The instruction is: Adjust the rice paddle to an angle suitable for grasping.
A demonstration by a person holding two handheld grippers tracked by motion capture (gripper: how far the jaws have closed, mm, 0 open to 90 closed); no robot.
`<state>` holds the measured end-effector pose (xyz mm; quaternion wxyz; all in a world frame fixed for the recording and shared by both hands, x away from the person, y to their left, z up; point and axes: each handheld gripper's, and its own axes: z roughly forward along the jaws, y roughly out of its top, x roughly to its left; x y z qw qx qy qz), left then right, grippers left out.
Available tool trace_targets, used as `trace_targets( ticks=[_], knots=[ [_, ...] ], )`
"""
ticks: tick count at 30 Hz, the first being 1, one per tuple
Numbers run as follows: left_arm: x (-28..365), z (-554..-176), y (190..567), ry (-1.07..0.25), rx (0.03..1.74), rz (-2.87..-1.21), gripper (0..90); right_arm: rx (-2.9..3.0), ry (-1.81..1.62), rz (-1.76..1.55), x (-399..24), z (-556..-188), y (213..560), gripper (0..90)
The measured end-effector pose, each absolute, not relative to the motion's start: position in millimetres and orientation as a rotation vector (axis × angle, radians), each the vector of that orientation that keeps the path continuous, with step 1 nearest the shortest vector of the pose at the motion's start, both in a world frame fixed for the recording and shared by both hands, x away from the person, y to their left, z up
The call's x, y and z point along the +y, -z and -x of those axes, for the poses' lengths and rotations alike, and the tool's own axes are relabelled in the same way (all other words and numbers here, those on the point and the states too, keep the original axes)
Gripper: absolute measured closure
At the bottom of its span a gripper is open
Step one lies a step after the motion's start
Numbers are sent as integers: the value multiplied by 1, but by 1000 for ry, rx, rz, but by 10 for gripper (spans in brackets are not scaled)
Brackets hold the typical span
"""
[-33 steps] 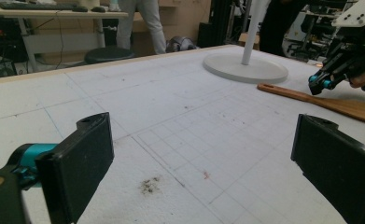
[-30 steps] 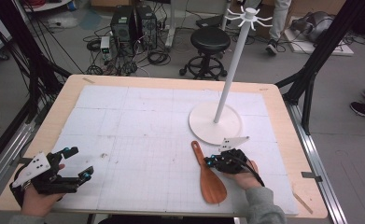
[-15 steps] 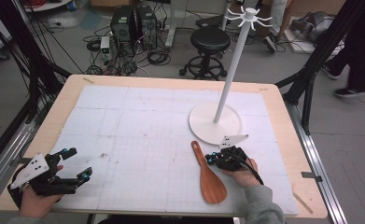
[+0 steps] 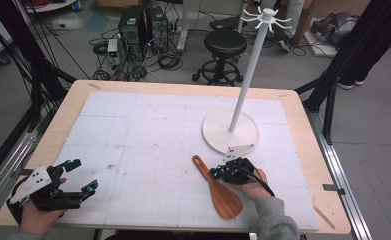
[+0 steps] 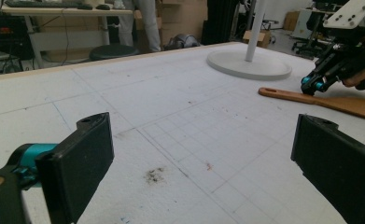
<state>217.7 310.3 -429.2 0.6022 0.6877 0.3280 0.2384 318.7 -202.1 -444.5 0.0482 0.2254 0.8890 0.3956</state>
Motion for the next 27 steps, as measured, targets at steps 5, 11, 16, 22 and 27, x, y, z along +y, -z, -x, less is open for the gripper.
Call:
trace_targets(
  ticks=[5,11,16,22,27],
  knots=[
    [311,-217,429,-555,763,-1595,63,2747,-1200,-631,-186,-317,443,899],
    [313,-215,429,-558,766,-1590,63,2787,-1199,-558,-166,-315,443,899],
    [314,-214,429,-560,767,-1590,62,2817,-1191,-494,-152,-313,442,899],
    [314,-214,429,-561,767,-1591,63,2864,-1177,-416,-135,-306,441,900],
    [314,-214,429,-562,766,-1591,62,2915,-1165,-322,-119,-298,439,900]
  ],
)
